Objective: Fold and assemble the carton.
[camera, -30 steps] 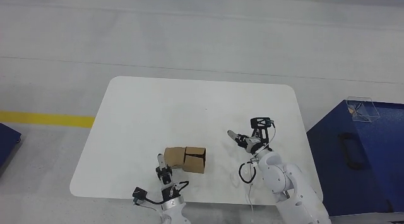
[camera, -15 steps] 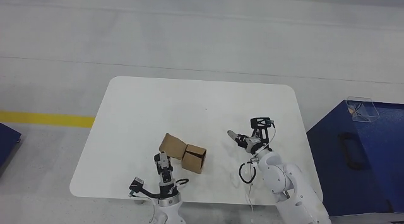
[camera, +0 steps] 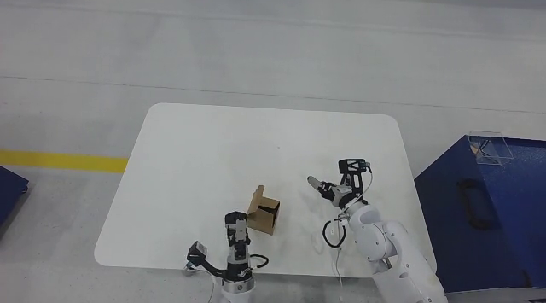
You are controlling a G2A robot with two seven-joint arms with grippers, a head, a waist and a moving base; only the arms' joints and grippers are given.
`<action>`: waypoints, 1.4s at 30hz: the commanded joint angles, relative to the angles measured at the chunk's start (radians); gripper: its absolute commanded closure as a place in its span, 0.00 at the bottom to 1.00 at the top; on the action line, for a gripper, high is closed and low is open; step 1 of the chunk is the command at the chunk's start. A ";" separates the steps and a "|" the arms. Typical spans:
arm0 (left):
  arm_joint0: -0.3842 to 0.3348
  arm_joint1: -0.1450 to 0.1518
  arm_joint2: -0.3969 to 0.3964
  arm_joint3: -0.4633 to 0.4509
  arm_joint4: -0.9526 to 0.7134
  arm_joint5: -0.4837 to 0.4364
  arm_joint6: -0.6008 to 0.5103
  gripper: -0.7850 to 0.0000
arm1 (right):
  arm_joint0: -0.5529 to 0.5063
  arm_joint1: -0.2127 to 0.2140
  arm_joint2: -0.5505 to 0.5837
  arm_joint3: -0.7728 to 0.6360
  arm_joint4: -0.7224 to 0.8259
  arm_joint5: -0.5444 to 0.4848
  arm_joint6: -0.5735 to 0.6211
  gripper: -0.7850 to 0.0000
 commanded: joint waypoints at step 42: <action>-0.049 0.017 -0.003 -0.146 -0.035 0.457 -0.377 0.00 | -0.056 0.014 0.012 -0.060 -0.071 -0.062 0.065 0.00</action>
